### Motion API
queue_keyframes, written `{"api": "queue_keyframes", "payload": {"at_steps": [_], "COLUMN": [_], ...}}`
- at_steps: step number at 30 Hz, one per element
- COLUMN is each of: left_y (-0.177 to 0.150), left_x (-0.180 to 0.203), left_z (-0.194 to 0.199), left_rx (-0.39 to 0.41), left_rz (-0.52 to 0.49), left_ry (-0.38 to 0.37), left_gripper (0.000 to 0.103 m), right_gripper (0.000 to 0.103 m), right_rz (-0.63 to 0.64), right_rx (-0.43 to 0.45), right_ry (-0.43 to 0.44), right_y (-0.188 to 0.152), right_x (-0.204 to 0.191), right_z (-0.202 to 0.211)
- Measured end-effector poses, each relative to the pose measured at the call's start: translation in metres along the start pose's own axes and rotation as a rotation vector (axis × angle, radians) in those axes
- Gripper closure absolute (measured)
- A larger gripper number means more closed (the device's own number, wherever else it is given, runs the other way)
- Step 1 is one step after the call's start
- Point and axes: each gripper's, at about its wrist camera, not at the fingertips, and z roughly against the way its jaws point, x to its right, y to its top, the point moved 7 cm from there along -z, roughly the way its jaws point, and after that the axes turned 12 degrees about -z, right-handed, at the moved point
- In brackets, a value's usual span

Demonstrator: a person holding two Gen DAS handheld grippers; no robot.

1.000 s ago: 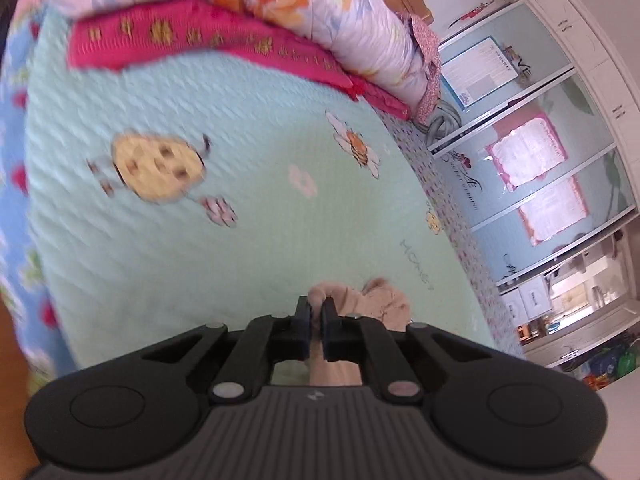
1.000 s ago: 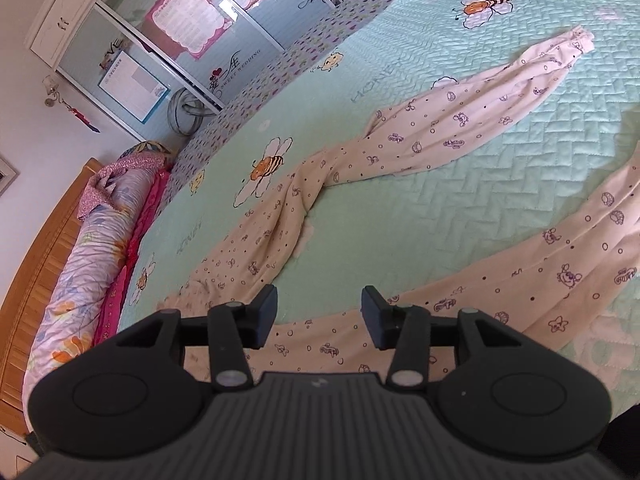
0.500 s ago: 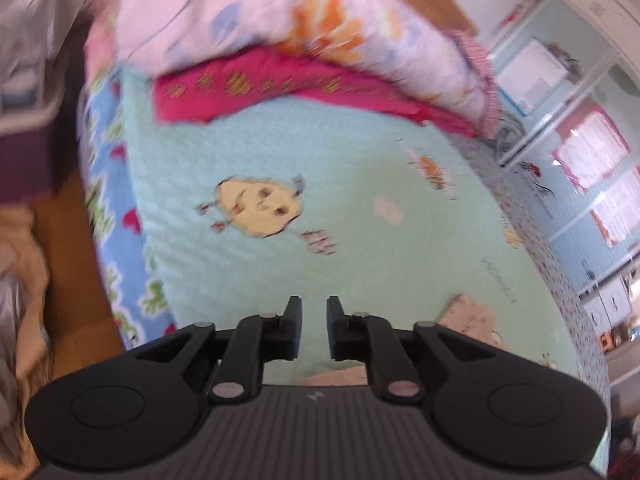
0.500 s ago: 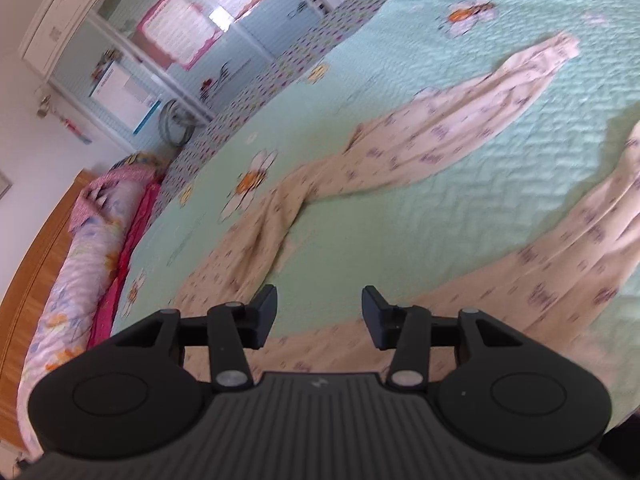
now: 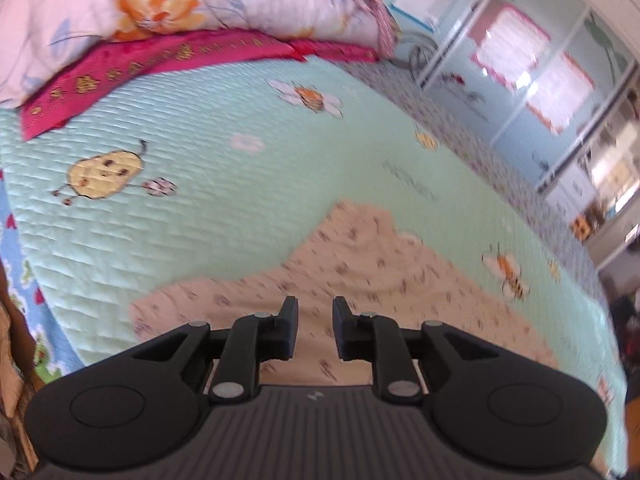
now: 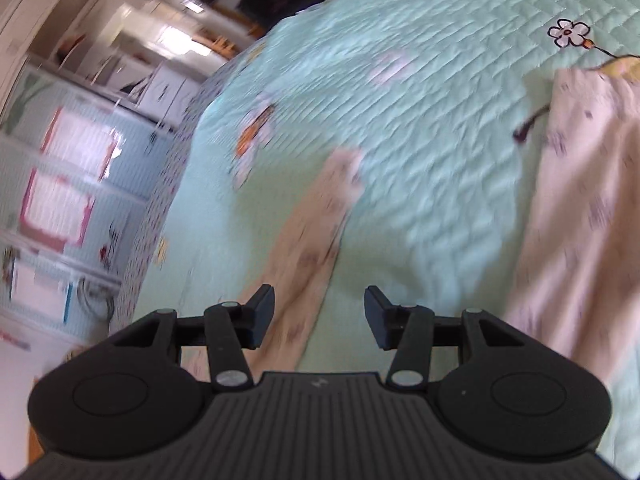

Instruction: Fold clothes

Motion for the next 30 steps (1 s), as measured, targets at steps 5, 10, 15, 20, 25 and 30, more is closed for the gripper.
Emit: {"api": "queue_keyframes", "payload": {"at_steps": [5,10,15,20,25,30], "left_y": [-0.008,-0.011,-0.020,-0.036,-0.036,-0.035], "left_x": [0.026,0.049,0.055,0.055,0.049,0.049], "left_z": [-0.019,-0.023,-0.023,-0.023,-0.013,-0.010], "left_rx": [-0.047,-0.059,-0.071,-0.111,-0.102,-0.104], "left_rz": [-0.051,-0.101,-0.086,-0.047,-0.043,-0.037], "left_ry": [0.009,-0.012,-0.037,-0.091,-0.098,-0.099], "left_gripper": [0.084,0.084,0.083,0.083,0.080,0.080], "right_gripper": [0.051,0.096,0.096,0.079,0.075,0.072], "right_rz": [-0.060,0.068,0.389,0.386,0.241,0.214], "right_rx": [-0.001,0.031,0.149,0.106,0.104,0.121], "right_ry": [0.000,0.066,0.453,0.331,0.181,0.195], "right_y": [0.034,0.047,0.037,0.042,0.041,0.018], "right_x": [-0.006,-0.040,-0.093,-0.026,0.061,0.068], "right_z": [-0.051,-0.052,0.065,0.104,0.125,0.145]}}
